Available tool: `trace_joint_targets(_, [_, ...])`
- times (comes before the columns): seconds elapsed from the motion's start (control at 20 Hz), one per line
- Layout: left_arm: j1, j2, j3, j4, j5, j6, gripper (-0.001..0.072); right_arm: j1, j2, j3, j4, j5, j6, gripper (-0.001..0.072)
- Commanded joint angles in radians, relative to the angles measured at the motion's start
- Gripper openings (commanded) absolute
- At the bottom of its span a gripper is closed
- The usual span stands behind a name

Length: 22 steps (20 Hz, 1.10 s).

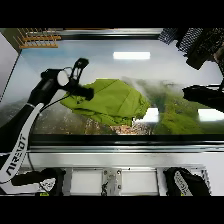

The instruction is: Fold the clothes and pants, and hang the long-sleeved shirts on hangers.

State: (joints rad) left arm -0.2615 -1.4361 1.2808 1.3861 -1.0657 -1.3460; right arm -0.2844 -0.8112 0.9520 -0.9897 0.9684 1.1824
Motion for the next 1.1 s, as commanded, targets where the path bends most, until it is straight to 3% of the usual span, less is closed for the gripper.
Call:
trace_joint_targets(0.0, [0.158,0.097,-0.280,-0.002,0.086,0.206,0.0622,0.026,-0.016,-0.013,0.007,0.029,0.002,0.0028])
trace_joint_targets(0.3, [0.219,0.085,-0.405,-0.092,0.320,0.311,0.0622,0.124,-0.062,-0.015,0.007,0.028,0.003,0.0028])
trace_joint_targets(0.7, [0.199,-0.101,-0.242,-0.133,0.248,0.313,0.0621,0.165,-0.129,-0.016,-0.005,0.029,0.006,0.0027])
trace_joint_targets(0.85, [0.200,-0.113,-0.226,-0.131,0.246,0.280,0.0620,0.164,-0.179,-0.023,-0.066,0.028,0.072,0.0028])
trace_joint_targets(0.9, [0.200,-0.113,-0.226,-0.132,0.246,0.269,0.0567,0.164,-0.196,-0.032,-0.086,0.027,0.106,0.0028])
trace_joint_targets(1.0, [0.200,-0.113,-0.225,-0.133,0.235,0.261,0.0025,0.164,-0.249,-0.054,-0.104,0.028,0.217,0.0049])
trace_joint_targets(1.05, [0.199,-0.109,-0.225,-0.132,0.228,0.257,0.0004,0.165,-0.280,-0.068,-0.100,0.032,0.274,0.0239])
